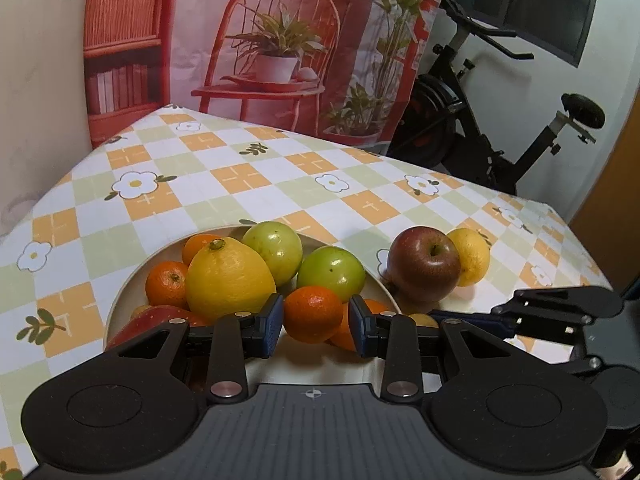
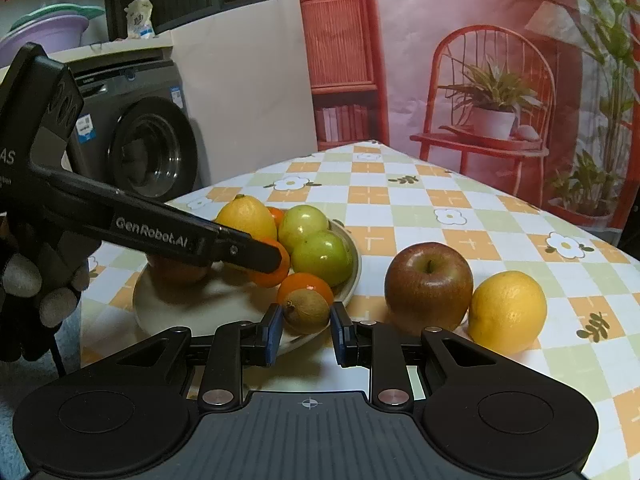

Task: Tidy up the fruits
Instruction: 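Carry the tangerine to the plate with the left tool while the right tool carries the kiwi there, then open both tools on the plate and withdraw them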

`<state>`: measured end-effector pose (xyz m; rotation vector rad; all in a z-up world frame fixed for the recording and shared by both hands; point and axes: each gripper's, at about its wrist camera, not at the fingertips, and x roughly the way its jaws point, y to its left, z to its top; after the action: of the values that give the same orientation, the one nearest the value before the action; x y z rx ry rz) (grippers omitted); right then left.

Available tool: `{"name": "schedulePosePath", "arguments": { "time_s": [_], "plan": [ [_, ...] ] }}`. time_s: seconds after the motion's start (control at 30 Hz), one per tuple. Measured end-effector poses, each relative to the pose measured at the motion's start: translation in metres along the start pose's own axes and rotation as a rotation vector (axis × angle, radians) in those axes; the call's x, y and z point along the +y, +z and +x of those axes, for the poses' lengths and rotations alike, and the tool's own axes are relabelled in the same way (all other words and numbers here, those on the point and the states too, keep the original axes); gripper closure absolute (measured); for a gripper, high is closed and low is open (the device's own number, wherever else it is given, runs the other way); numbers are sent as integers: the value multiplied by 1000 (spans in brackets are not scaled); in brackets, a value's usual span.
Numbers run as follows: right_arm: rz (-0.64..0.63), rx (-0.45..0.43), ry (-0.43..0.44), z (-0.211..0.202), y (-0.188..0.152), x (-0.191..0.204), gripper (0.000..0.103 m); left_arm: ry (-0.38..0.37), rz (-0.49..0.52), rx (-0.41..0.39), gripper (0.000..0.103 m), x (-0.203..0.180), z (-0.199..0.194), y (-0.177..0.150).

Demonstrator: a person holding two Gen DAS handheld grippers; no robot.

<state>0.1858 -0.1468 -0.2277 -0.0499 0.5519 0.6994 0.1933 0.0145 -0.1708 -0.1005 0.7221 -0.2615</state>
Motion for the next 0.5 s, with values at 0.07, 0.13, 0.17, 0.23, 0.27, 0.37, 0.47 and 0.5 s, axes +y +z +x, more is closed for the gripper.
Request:
{"name": "schedulePosePath", "arguments": {
  "time_s": [0.07,0.13,0.17,0.23,0.27,0.37,0.47,0.5],
  "plan": [
    [-1,4,-1,0,-1,1,80,-11,-16,1,65,2,0,0],
    [-3,5,-1,1,-1,2,80,-17,-27,2,65,3,0,1],
    [-4,6,0,1,-1,3,80,-18,-30,0,65,3,0,1],
    [-10,9,1,4,0,3,80,-15,-33,-9,65,3,-2,1],
    [-13,9,2,4,0,4,80,-15,-34,-14,65,3,-3,2],
    [-20,12,6,6,1,7,80,-21,-42,-31,65,3,-7,4],
    [-34,20,6,8,0,11,80,-22,-58,-44,65,5,-10,7],
    [-40,24,2,9,0,12,79,-21,-61,-46,65,5,-11,7]
  ]
}}
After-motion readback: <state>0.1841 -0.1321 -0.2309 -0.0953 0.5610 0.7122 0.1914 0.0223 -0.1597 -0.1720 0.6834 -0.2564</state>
